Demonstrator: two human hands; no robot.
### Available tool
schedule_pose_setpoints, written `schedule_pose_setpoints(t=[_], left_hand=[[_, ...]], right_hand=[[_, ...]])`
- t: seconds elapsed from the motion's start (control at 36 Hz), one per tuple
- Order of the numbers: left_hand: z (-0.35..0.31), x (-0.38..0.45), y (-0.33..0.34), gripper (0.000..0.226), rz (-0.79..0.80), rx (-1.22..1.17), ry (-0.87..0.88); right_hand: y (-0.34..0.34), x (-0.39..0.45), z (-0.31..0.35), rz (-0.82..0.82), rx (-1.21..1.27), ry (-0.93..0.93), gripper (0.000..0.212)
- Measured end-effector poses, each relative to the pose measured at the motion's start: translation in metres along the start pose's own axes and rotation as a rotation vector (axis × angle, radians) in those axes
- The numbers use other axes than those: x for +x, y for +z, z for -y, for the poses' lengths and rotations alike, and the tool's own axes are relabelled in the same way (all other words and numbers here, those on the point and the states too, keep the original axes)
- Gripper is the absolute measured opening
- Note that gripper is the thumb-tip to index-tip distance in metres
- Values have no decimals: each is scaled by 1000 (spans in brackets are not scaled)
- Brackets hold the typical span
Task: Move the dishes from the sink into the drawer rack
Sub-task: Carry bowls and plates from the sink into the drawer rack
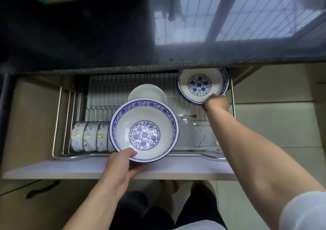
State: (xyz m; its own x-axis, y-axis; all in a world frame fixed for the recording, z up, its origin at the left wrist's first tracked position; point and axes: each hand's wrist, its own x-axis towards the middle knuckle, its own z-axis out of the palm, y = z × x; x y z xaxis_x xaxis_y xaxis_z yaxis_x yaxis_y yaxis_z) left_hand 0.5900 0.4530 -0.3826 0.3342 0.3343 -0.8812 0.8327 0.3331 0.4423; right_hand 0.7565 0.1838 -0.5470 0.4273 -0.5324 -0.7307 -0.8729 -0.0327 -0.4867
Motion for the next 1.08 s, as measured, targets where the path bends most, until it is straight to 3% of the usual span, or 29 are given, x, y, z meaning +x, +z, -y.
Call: schedule_pose_setpoints(t=[0.11, 0.25, 0.31, 0.39, 0.44, 0.53, 0.61, 0.67, 0.72, 0.78, 0.89, 1.08], left_hand=[[-1, 3, 0, 25, -1, 36, 12], [-5, 0, 13, 29, 54, 90, 42], [-6, 6, 21, 29, 83, 154, 56], [8, 41, 30, 58, 160, 249, 61], [5, 34, 49, 55, 226, 317, 28], [-5, 6, 78, 21, 353, 386, -21], [-1, 4, 83, 41, 453, 603, 33], [-2, 7, 74, 72, 378, 905, 235], [-2, 14, 58, 86, 248, 1101, 439], [-3, 21, 38, 76, 106, 1226, 539], [-9, 34, -4, 36, -149, 1407, 600], [9, 43, -13, 31, -261, 1377, 521]], right_hand=[[-15, -22, 12, 119, 143, 98, 34], [-66, -79, -1, 404, -115, 12, 61], [-84, -111, -12, 577, -173, -30, 58], [-91, -145, -25, 704, -281, -67, 37], [-87, -149, -30, 612, -319, -74, 18], [-88, -142, -31, 366, -256, -29, 19], [-100, -138, -29, 274, -226, -16, 11], [-108, -136, -25, 244, -235, -36, 10], [-112, -129, -18, 215, -270, -70, 10], [-113, -120, -6, 202, -280, -75, 10], [-110, -105, 22, 171, -299, -77, 15], [-84, -70, 59, 136, -313, -57, 25]])
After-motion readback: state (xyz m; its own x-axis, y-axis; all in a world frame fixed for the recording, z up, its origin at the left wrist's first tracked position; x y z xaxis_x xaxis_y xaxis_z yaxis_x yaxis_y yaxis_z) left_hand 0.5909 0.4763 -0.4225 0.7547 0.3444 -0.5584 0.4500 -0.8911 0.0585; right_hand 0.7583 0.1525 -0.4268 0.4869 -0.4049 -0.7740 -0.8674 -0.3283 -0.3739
